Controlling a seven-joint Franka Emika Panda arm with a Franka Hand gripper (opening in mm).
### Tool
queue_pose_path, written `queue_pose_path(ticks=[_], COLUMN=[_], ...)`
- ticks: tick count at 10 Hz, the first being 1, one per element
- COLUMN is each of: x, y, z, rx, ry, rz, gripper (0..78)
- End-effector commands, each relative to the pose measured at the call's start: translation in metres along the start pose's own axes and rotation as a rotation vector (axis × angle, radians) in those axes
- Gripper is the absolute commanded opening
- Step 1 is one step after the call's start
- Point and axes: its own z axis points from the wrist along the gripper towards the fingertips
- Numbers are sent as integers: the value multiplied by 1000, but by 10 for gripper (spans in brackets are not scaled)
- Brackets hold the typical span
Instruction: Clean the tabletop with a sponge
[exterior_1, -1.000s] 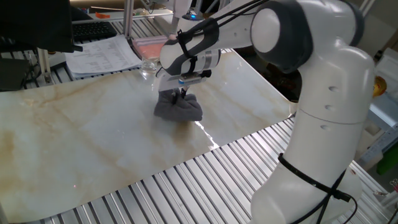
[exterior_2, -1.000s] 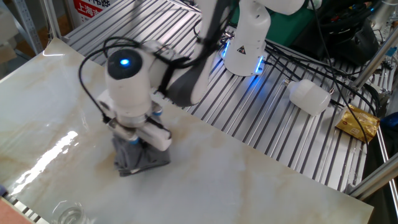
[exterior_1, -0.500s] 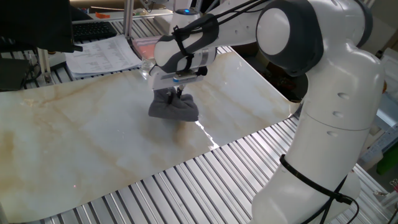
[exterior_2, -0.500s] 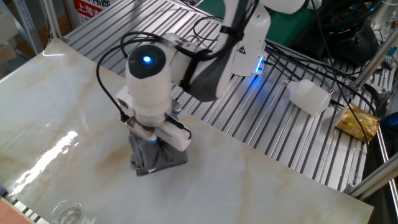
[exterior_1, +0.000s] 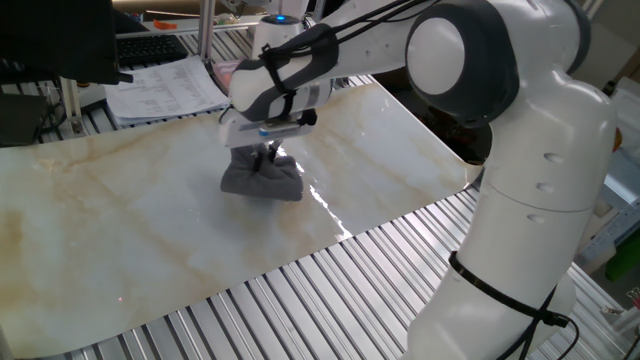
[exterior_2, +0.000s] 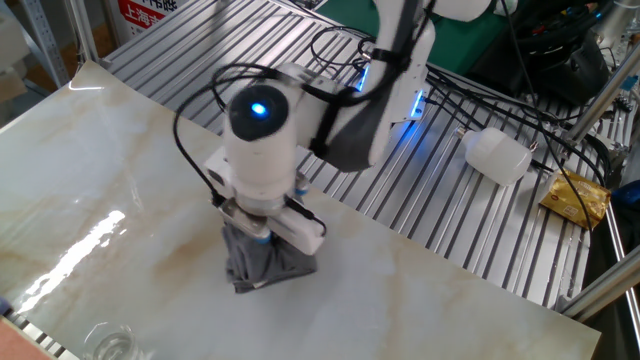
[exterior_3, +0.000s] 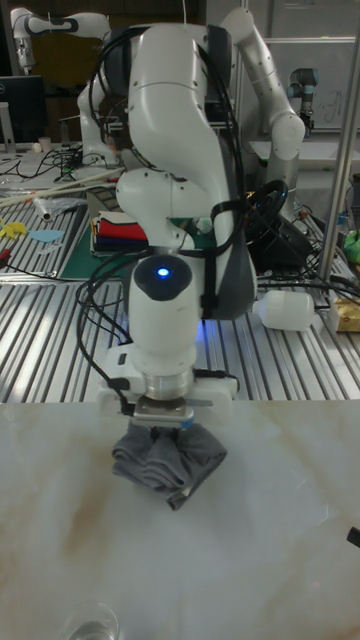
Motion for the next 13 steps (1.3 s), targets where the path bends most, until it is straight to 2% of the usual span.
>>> queue_pose_path(ticks=[1,3,5,6,8,11,12,13], x=[1,-2,-2,-2,-2,-2,-2,-3], y=[13,12,12,12,12,12,13,23], z=[4,4,4,4,4,4,4,4], rx=[19,12,-13,-40,-32,-31,-30,-30], ry=[4,-7,-2,-1,10,-48,-52,-50], rz=[-8,-18,-30,-34,-60,-116,-121,-122], gripper=[12,12,12,12,12,12,12,12])
